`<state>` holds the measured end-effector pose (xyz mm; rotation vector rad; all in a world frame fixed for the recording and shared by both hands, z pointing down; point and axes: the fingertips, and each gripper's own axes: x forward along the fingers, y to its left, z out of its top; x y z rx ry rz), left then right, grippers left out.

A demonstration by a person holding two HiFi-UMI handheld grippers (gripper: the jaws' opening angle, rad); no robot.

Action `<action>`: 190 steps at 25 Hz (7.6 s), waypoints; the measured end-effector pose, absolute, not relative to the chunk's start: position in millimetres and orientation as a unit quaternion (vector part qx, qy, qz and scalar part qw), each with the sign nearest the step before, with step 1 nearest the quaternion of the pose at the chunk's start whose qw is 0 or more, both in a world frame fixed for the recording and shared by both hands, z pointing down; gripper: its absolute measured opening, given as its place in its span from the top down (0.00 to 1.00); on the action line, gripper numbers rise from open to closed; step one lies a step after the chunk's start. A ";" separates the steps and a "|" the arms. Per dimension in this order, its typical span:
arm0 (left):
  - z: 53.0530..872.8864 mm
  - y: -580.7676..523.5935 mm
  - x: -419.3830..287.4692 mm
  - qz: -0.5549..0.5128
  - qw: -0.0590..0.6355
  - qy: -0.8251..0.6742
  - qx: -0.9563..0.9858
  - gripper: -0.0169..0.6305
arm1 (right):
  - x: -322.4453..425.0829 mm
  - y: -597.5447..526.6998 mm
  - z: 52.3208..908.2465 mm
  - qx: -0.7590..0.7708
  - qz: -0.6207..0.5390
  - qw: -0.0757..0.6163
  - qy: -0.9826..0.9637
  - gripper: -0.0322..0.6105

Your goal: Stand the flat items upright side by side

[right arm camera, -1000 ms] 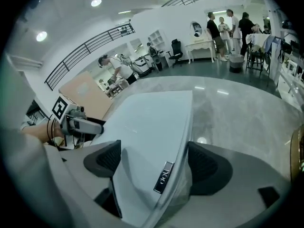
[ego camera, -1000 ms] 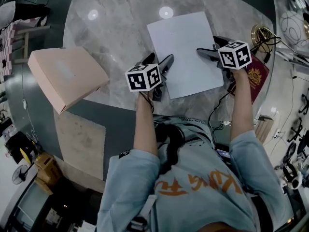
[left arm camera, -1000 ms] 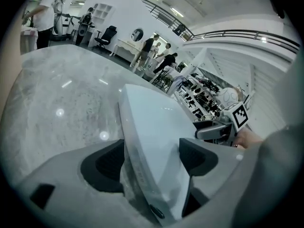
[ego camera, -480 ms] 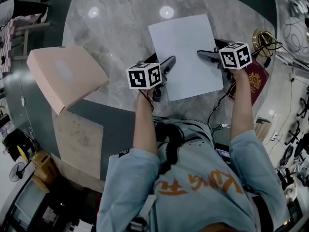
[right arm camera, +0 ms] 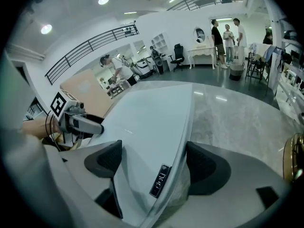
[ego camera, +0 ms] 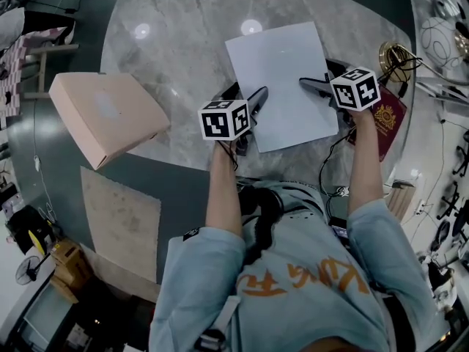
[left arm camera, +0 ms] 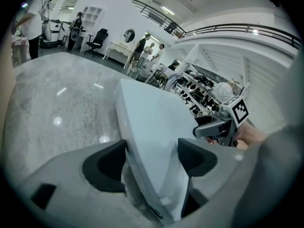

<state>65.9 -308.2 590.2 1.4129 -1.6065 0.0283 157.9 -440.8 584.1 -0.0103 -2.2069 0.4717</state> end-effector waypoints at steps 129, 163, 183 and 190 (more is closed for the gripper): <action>458.3 -71.2 12.5 0.035 0.185 -0.732 0.654 0.94 | 142.6 -162.7 439.1 0.295 0.059 0.182 -0.936 0.95; 517.5 -15.5 -63.5 0.094 0.277 -0.883 0.367 0.39 | 88.3 -157.0 476.3 0.149 0.054 0.231 -0.960 0.95; 496.9 -39.2 -124.1 0.084 0.240 -0.897 0.360 0.34 | 69.3 -162.6 474.8 0.137 0.073 0.221 -0.963 0.95; 499.1 -56.7 -143.0 0.116 0.212 -0.883 0.403 0.34 | 55.3 -158.9 489.5 0.177 0.088 0.237 -0.951 0.95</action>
